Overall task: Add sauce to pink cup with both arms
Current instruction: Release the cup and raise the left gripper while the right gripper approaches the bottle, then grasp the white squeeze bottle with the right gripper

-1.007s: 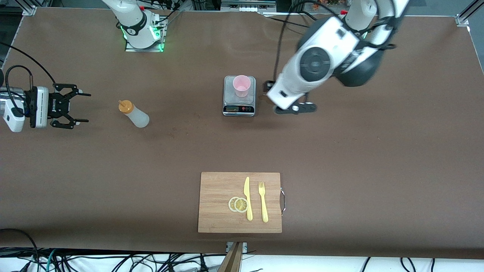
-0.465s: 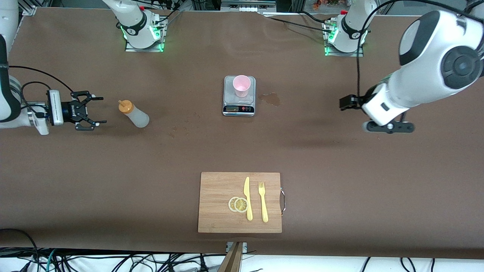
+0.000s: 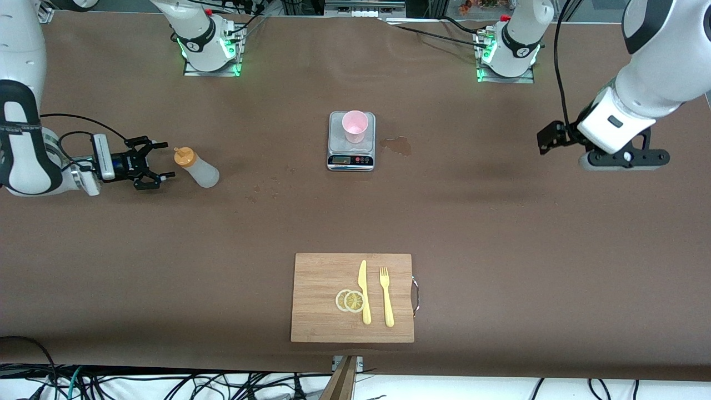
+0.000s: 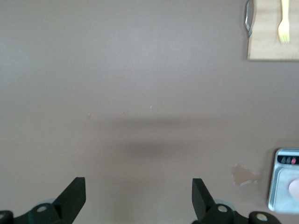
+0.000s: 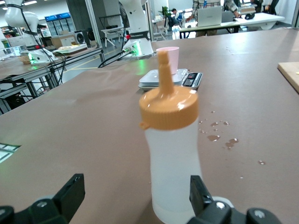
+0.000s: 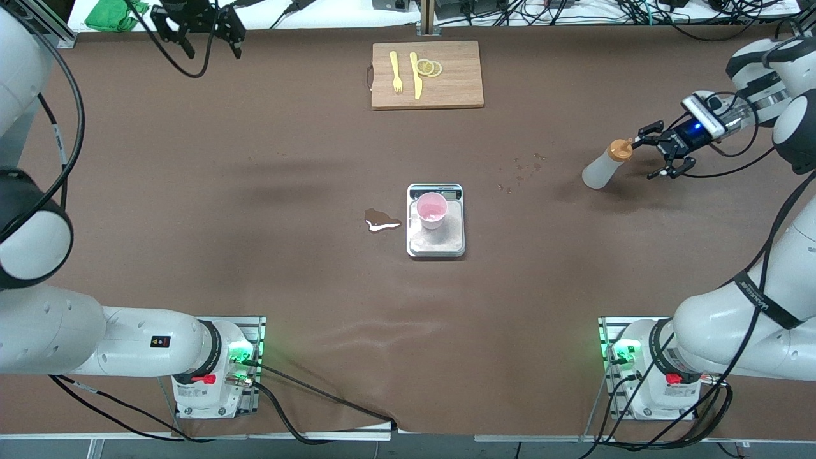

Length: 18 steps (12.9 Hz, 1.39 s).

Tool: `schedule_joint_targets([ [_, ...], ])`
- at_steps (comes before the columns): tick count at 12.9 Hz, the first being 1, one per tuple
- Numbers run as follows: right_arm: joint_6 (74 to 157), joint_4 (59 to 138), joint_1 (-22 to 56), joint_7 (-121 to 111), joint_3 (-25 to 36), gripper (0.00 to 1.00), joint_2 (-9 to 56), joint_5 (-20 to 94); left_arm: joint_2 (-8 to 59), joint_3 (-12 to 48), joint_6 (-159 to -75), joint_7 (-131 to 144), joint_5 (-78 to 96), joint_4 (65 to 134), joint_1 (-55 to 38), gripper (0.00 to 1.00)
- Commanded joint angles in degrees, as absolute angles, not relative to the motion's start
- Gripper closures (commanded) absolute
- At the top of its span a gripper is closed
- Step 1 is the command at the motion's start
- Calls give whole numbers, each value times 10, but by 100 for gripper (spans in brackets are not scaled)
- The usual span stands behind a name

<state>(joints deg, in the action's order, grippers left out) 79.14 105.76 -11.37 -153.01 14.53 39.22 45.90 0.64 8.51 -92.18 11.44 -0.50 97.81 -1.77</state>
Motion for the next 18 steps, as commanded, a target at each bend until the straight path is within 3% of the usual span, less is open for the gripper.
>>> schedule_joint_targets([
  [1,778,1052,-120,-1550,146,0,416,496,0,84,-901,96,-11,980,-23,0],
  [5,780,1049,-115,-1549,146,0,423,546,-13,86,-866,84,11,975,-20,0],
  [18,777,1053,-52,-1568,140,0,453,625,-13,98,-862,64,20,974,-25,0],
])
